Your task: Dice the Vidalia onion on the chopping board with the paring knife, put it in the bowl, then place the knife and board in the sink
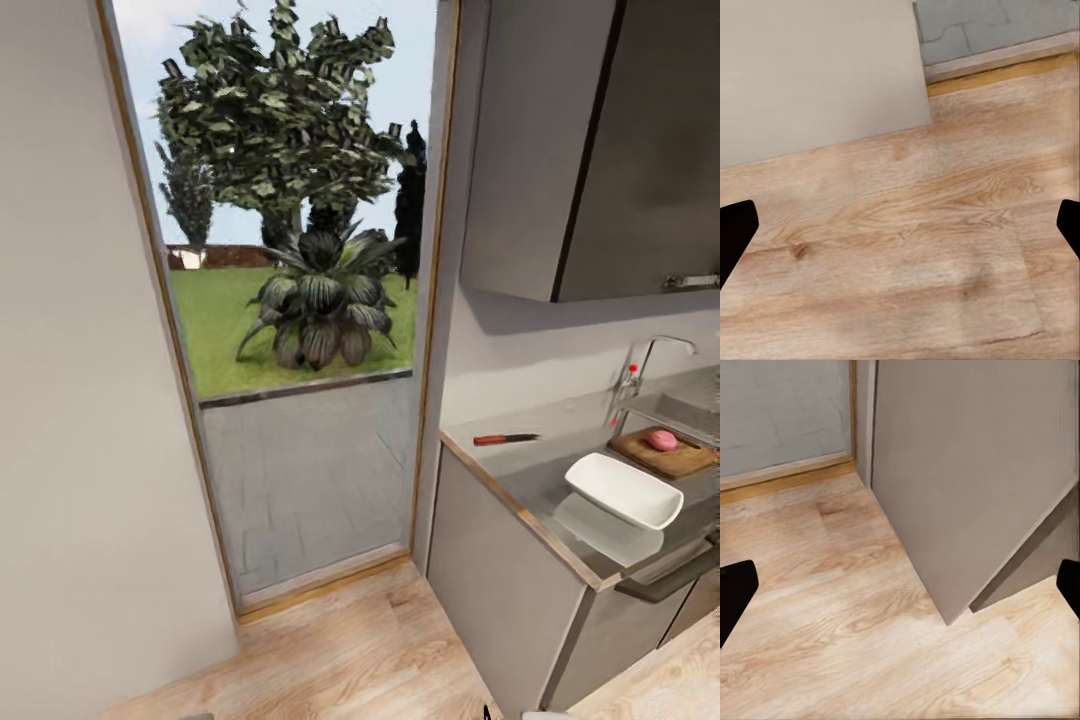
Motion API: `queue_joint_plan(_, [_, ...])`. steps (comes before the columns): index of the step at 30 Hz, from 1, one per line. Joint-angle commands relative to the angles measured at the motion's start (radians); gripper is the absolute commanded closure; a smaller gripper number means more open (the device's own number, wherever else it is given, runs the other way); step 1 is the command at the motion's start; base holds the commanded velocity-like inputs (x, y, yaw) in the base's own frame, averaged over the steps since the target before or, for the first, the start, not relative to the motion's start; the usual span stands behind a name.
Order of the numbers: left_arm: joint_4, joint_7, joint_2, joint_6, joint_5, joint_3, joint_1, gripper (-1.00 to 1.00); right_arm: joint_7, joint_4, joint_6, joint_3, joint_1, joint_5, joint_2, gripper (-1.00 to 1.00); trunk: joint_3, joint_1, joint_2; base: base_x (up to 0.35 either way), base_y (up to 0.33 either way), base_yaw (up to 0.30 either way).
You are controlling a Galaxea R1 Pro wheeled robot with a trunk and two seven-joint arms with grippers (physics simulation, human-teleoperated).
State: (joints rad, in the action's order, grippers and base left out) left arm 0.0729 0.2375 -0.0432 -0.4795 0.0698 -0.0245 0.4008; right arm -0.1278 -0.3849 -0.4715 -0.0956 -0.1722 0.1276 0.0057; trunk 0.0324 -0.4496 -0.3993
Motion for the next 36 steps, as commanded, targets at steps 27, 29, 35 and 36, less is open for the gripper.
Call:
queue_joint_plan(27, [0.005,-0.019,0.000,-0.005,0.007,-0.004,0.001,-1.00,-0.001,0.001,-0.003,-0.001,-0.001,0.012,0.002,-1.00,0.002,0.000,-0.001,0.056,0.131,-0.019])
queue_joint_plan(29, [0.005,-0.020,0.000,-0.005,0.007,-0.004,0.001,-1.00,-0.001,0.001,-0.003,-0.001,-0.001,0.012,0.002,-1.00,0.002,0.000,-0.001,0.000,0.000,0.000])
queue_joint_plan(35, [0.005,-0.021,0.000,-0.005,0.007,-0.005,0.001,-1.00,-0.002,0.001,-0.004,-0.001,-0.001,0.012,0.003,-1.00,0.002,0.000,-0.001,0.000,0.000,0.000])
queue_joint_plan(36, [0.005,-0.021,0.000,-0.005,0.007,-0.005,0.001,-1.00,-0.002,0.001,-0.004,-0.001,-0.001,0.012,0.003,-1.00,0.002,0.000,-0.001,0.000,0.000,0.000])
